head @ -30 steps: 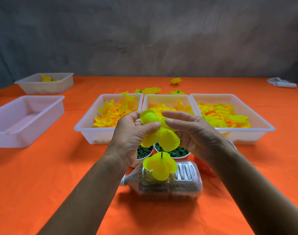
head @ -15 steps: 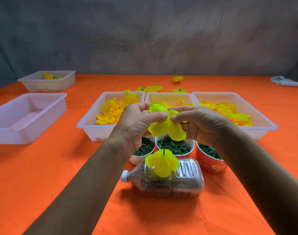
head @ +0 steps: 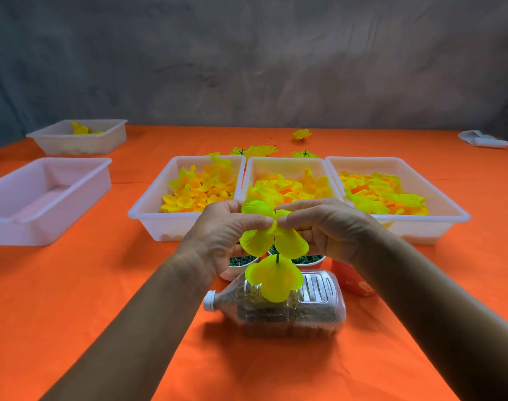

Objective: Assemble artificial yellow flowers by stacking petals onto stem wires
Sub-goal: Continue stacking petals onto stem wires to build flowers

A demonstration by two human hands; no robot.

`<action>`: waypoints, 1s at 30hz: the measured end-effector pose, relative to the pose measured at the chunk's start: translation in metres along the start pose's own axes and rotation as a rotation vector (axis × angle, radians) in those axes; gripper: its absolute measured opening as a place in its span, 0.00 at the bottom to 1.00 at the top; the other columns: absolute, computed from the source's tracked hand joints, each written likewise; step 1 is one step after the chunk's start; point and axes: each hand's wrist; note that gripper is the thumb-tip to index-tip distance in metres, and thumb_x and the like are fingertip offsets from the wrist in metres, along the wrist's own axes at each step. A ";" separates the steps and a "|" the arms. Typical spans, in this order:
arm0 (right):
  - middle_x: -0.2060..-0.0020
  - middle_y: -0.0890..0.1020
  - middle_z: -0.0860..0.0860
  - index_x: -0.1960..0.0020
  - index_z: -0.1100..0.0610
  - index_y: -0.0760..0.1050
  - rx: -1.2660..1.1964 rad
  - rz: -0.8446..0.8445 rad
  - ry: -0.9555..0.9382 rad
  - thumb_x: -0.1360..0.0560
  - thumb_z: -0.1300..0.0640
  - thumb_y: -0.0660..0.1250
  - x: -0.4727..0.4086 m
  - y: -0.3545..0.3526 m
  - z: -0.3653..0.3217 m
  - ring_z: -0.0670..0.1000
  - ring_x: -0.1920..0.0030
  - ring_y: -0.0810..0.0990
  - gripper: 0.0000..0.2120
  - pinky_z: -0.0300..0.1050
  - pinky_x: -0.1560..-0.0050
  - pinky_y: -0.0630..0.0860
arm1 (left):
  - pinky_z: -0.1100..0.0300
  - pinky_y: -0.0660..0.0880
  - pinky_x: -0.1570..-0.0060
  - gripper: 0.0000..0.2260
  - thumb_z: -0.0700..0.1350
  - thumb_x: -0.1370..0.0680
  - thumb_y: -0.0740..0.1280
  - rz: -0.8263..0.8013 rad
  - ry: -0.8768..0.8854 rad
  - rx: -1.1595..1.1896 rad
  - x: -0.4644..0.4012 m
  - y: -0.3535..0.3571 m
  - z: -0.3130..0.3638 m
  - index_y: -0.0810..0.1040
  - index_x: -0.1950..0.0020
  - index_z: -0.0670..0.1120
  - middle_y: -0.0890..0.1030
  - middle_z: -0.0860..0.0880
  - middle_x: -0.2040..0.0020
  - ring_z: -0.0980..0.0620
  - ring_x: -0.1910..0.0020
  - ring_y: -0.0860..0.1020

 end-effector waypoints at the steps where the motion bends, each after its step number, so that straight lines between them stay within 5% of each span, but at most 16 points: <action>1: 0.63 0.85 0.55 0.52 0.58 0.78 -0.003 0.006 0.008 0.32 0.67 0.70 -0.001 0.000 0.000 0.52 0.65 0.84 0.10 0.49 0.58 0.81 | 0.56 0.80 0.64 0.09 0.34 0.31 0.72 0.001 -0.011 0.007 0.000 0.000 -0.001 0.79 0.52 0.43 0.84 0.46 0.62 0.50 0.66 0.82; 7: 0.67 0.84 0.55 0.52 0.59 0.77 -0.075 -0.015 0.052 0.30 0.69 0.67 -0.001 0.001 0.003 0.50 0.70 0.83 0.09 0.42 0.71 0.79 | 0.53 0.80 0.63 0.11 0.33 0.31 0.71 -0.035 -0.067 0.074 0.002 0.002 -0.005 0.79 0.50 0.40 0.84 0.44 0.60 0.49 0.65 0.82; 12: 0.68 0.84 0.54 0.52 0.59 0.77 -0.105 -0.047 0.018 0.29 0.69 0.66 0.000 0.002 0.000 0.50 0.71 0.82 0.09 0.41 0.71 0.79 | 0.49 0.78 0.55 0.23 0.39 0.42 0.72 -0.055 -0.049 0.101 0.004 0.003 -0.001 0.79 0.47 0.40 0.83 0.42 0.56 0.46 0.61 0.81; 21: 0.67 0.84 0.54 0.52 0.59 0.79 -0.086 -0.045 0.015 0.31 0.70 0.66 0.002 -0.001 0.008 0.50 0.71 0.82 0.11 0.41 0.70 0.79 | 0.52 0.80 0.60 0.15 0.35 0.33 0.72 -0.074 -0.070 0.084 0.008 0.004 -0.009 0.80 0.47 0.40 0.84 0.44 0.59 0.49 0.63 0.82; 30: 0.67 0.84 0.55 0.53 0.59 0.79 -0.094 -0.071 0.002 0.34 0.71 0.67 0.004 0.001 0.007 0.52 0.71 0.83 0.13 0.41 0.73 0.77 | 0.54 0.81 0.64 0.21 0.38 0.42 0.73 -0.086 -0.049 0.132 0.012 0.002 -0.011 0.79 0.49 0.41 0.84 0.45 0.60 0.49 0.62 0.83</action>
Point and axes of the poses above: each hand's wrist, its own x-axis away from the middle knuckle, its own y-axis out of the palm, z = x × y
